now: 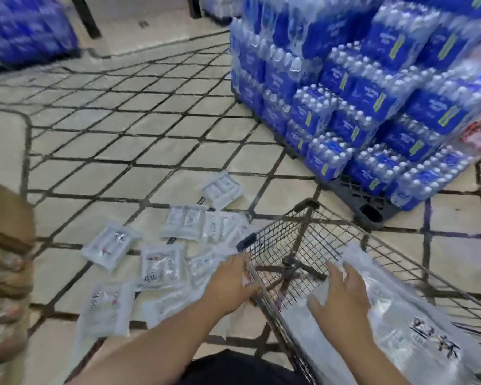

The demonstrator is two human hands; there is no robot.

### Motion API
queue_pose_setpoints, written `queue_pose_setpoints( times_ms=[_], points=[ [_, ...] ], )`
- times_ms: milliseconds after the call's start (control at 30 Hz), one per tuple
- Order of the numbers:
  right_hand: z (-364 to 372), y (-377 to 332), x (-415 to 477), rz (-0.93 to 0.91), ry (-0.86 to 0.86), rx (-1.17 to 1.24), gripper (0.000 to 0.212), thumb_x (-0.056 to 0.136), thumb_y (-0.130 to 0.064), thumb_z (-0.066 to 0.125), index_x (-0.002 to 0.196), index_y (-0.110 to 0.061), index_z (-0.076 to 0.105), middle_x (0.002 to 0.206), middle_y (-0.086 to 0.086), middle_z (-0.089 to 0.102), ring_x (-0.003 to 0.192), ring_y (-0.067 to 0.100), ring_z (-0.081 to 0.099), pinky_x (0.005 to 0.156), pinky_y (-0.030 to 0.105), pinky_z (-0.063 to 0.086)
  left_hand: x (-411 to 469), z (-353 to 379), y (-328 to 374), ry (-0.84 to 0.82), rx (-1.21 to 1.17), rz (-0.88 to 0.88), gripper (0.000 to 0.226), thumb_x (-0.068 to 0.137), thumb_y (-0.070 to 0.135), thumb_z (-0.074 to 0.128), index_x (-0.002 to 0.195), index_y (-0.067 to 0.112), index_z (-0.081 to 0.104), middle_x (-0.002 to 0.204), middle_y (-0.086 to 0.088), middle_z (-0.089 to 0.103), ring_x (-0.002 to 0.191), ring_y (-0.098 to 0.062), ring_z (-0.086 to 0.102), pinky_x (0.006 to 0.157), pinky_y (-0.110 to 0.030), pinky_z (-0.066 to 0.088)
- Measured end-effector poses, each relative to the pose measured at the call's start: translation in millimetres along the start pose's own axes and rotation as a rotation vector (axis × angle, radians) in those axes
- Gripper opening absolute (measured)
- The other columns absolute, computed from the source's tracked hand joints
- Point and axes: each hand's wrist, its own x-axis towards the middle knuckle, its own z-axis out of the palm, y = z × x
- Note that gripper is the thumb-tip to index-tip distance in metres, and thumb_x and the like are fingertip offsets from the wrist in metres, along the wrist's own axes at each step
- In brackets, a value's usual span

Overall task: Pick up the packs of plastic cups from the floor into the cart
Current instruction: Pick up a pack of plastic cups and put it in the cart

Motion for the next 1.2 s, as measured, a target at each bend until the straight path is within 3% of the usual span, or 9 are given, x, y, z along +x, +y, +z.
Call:
queue_pose_setpoints(
  times_ms=[200, 367, 667, 867, 967, 1067, 1200],
  points=[
    [52.2, -103.3, -1.0, -0.175, -0.104, -0.057, 0.079, 0.089, -0.053, 0.059, 0.153, -0.023, 0.024, 0.160, 0.010, 0.014, 0.147, 0.030, 0.010, 0.121, 0.045, 0.015, -26.1, -54.6, -129.8, 0.085, -0.057, -0.233, 0.081, 0.089, 0.057, 0.058, 0.154, 0.023, 0.022, 0.156, -0.005, 0.032, 0.141, -0.026, 0.032, 0.112, -0.037, 0.032],
    [112.6, -177.2, -16.3, -0.142, -0.210, -0.061, 0.079, 0.087, -0.049, 0.061, 0.151, -0.016, 0.030, 0.156, 0.015, 0.025, 0.143, 0.033, 0.023, 0.118, 0.043, 0.021, -40.4, -82.7, -226.8, 0.072, -0.048, -0.329, 0.082, 0.089, 0.060, 0.057, 0.153, 0.021, 0.025, 0.156, -0.006, 0.033, 0.141, -0.026, 0.034, 0.110, -0.042, 0.036],
    [216.6, -213.7, -12.8, 0.189, -0.374, 0.076, 0.079, 0.089, -0.046, 0.064, 0.150, -0.011, 0.029, 0.146, 0.016, 0.032, 0.137, 0.034, 0.030, 0.113, 0.045, 0.031, 13.6, -99.1, -306.0, -0.078, -0.052, -0.335, 0.083, 0.087, 0.055, 0.063, 0.153, 0.019, 0.028, 0.154, -0.013, 0.033, 0.140, -0.033, 0.033, 0.111, -0.049, 0.034],
    [358.3, -159.7, 22.4, 0.388, -0.525, 0.111, 0.075, 0.090, -0.045, 0.062, 0.150, -0.013, 0.029, 0.145, 0.015, 0.033, 0.133, 0.034, 0.032, 0.109, 0.043, 0.031, 103.1, -4.0, -358.2, -0.108, -0.098, -0.355, 0.081, 0.088, 0.052, 0.064, 0.154, 0.022, 0.027, 0.157, -0.011, 0.027, 0.144, -0.028, 0.026, 0.115, -0.045, 0.027],
    [467.6, -114.4, 53.7, 0.412, -0.574, 0.109, 0.076, 0.090, -0.045, 0.063, 0.150, -0.011, 0.031, 0.143, 0.017, 0.036, 0.133, 0.035, 0.033, 0.109, 0.043, 0.031, 154.9, 81.9, -408.7, -0.154, -0.087, -0.382, 0.084, 0.089, 0.054, 0.063, 0.156, 0.022, 0.023, 0.159, -0.011, 0.024, 0.146, -0.026, 0.022, 0.115, -0.040, 0.023],
    [584.9, -64.4, 94.9, 0.447, -0.584, 0.125, 0.078, 0.089, -0.047, 0.066, 0.149, -0.008, 0.031, 0.143, 0.021, 0.037, 0.133, 0.035, 0.035, 0.108, 0.041, 0.032, 205.1, 182.6, -464.4, -0.243, -0.033, -0.387, 0.089, 0.086, 0.060, 0.062, 0.155, 0.022, 0.021, 0.158, -0.012, 0.024, 0.145, -0.031, 0.025, 0.114, -0.045, 0.026],
    [713.4, -12.2, 144.8, 0.670, -0.577, 0.345, 0.086, 0.084, -0.055, 0.069, 0.149, -0.016, 0.029, 0.145, 0.013, 0.038, 0.126, 0.031, 0.045, 0.095, 0.035, 0.043, 259.2, 295.5, -522.8, -0.308, 0.010, -0.333, 0.095, 0.082, 0.065, 0.064, 0.154, 0.020, 0.022, 0.156, -0.014, 0.029, 0.141, -0.035, 0.032, 0.113, -0.047, 0.030]
  ],
)
